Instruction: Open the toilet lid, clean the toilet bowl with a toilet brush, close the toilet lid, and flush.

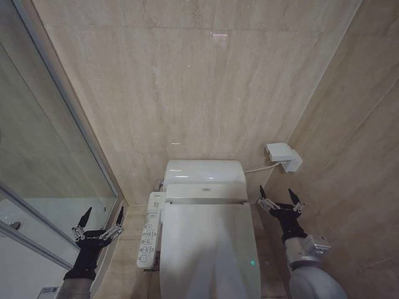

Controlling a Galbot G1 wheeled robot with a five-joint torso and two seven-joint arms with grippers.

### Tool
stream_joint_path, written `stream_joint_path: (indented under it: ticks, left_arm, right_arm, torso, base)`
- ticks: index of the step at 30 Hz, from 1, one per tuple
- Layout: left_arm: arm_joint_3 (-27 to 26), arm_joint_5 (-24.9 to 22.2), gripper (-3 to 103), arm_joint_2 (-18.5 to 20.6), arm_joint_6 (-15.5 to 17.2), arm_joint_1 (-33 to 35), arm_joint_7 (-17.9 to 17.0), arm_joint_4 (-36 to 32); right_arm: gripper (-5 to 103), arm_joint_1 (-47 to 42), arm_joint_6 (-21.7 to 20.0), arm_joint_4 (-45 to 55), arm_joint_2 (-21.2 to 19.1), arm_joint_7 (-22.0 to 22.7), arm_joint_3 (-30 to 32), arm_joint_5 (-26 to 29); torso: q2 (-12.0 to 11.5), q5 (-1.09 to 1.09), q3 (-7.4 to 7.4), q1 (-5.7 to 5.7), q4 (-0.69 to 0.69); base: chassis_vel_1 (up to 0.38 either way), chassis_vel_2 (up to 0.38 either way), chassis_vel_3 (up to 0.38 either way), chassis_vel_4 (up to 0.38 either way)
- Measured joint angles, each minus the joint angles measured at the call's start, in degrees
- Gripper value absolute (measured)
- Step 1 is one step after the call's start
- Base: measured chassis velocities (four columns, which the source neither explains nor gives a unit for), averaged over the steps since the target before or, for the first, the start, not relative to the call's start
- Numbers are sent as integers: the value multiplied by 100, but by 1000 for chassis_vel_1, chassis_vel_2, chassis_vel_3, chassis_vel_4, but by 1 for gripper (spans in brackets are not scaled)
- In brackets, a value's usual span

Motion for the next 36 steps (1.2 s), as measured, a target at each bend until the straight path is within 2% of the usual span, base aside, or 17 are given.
stream_joint_path:
  ticks: [13,17,19,20,21,22,25,26,29,30,32,36]
  left_arm:
    - [4,0,100,-6,11,-12,0,0]
    - [56,24,100,-75,166,-137,16,41]
    - [171,98,100,-234,541,-419,73,160]
    - [171,98,100,-234,541,-419,73,160]
    - [240,144,100,-335,780,-598,107,230]
    - [406,253,100,-569,1343,-1015,188,405]
    - [598,378,100,-835,1977,-1490,281,597]
    - [598,378,100,-835,1977,-1490,281,597]
    - [787,498,100,-1098,2604,-1955,371,785]
    - [787,498,100,-1098,2604,-1955,371,785]
    - [917,580,100,-1277,3028,-2277,432,911]
    - [967,615,100,-1343,3197,-2397,457,962]
  right_arm:
    - [100,0,0,0,0,0,0,0]
    - [100,0,0,0,0,0,0,0]
    - [100,0,0,0,0,0,0,0]
    - [100,0,0,0,0,0,0,0]
    - [100,0,0,0,0,0,0,0]
    - [100,0,0,0,0,0,0,0]
    - [100,0,0,0,0,0,0,0]
    - [100,0,0,0,0,0,0,0]
    - [100,0,0,0,0,0,0,0]
    - [100,0,0,0,0,0,0,0]
    - [100,0,0,0,0,0,0,0]
    - [100,0,0,0,0,0,0,0]
  torso:
    - [0,0,0,0,0]
    - [0,3,0,0,1]
    - [0,0,0,0,0]
    - [0,0,0,0,0]
    - [0,1,0,0,-1]
    - [0,0,0,0,0]
    - [0,1,0,0,0]
    - [0,1,0,0,0]
    - [0,1,0,0,0]
    - [0,1,0,0,0]
    - [0,1,0,0,-1]
    - [0,2,1,0,0]
  base:
    - [0,0,0,0]
    - [0,0,0,0]
    - [0,0,0,0]
    - [0,0,0,0]
    - [0,0,0,0]
    - [0,0,0,0]
    - [0,0,0,0]
    - [0,0,0,0]
    - [0,0,0,0]
    - [0,0,0,0]
    - [0,0,0,0]
    - [0,0,0,0]
